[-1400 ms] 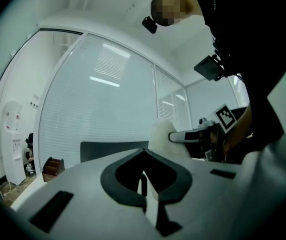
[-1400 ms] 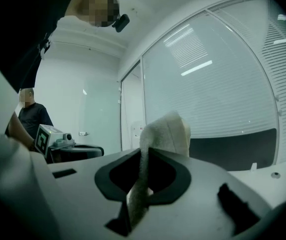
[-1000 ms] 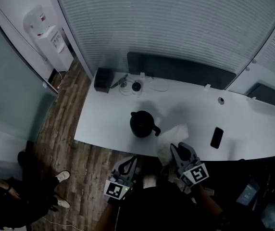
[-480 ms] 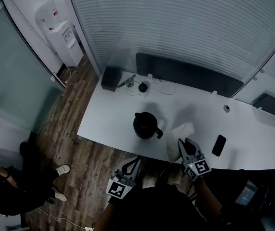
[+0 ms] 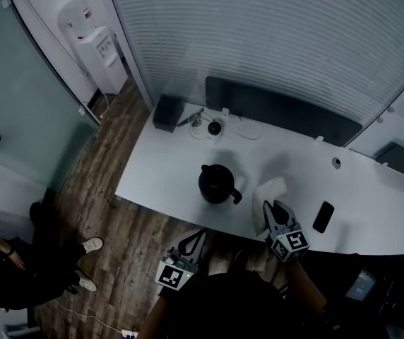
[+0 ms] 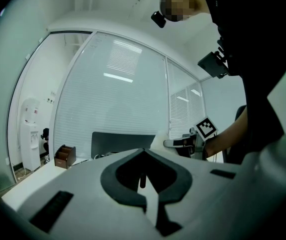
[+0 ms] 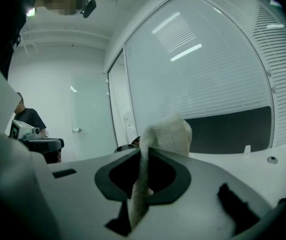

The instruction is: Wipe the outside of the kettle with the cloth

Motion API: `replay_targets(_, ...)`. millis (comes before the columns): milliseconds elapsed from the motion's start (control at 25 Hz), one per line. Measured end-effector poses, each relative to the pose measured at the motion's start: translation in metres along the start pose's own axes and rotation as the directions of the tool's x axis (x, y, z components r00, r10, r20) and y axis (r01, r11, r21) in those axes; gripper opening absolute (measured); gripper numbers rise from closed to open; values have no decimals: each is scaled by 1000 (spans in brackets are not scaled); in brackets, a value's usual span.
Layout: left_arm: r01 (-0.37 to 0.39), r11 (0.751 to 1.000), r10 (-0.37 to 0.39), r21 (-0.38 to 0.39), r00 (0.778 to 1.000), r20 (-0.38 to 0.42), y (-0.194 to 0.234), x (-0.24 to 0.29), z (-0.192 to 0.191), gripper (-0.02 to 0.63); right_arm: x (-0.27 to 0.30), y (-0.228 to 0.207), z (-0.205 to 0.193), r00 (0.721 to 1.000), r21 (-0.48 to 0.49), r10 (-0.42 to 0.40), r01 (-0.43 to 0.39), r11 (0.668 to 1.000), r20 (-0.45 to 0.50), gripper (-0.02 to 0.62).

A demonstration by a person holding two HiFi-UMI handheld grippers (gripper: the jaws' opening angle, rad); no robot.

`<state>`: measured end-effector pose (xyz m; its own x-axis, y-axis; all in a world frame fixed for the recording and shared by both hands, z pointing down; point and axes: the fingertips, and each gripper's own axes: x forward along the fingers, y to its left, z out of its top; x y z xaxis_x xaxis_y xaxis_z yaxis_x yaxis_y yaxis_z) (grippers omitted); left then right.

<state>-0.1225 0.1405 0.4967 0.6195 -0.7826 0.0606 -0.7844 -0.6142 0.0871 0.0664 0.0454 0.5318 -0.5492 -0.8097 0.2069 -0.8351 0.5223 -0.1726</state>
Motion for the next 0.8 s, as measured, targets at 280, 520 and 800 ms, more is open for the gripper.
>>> replay_targets(280,7,1000,-7,5,1000,-3,-1,5,-1,3,-1,0,3,1000,-32,4,-3,999,9,35)
replay_targets(520,-19,1000,19,-3,1000,-5,8,1,1,3,13,13,2,999,-54,33,-32,998,16,35)
replay_targets(800,16,1000,-16,13,999,-29,3,9,-3,3,6,4,8,1000,-53,5,-3,999,24,35)
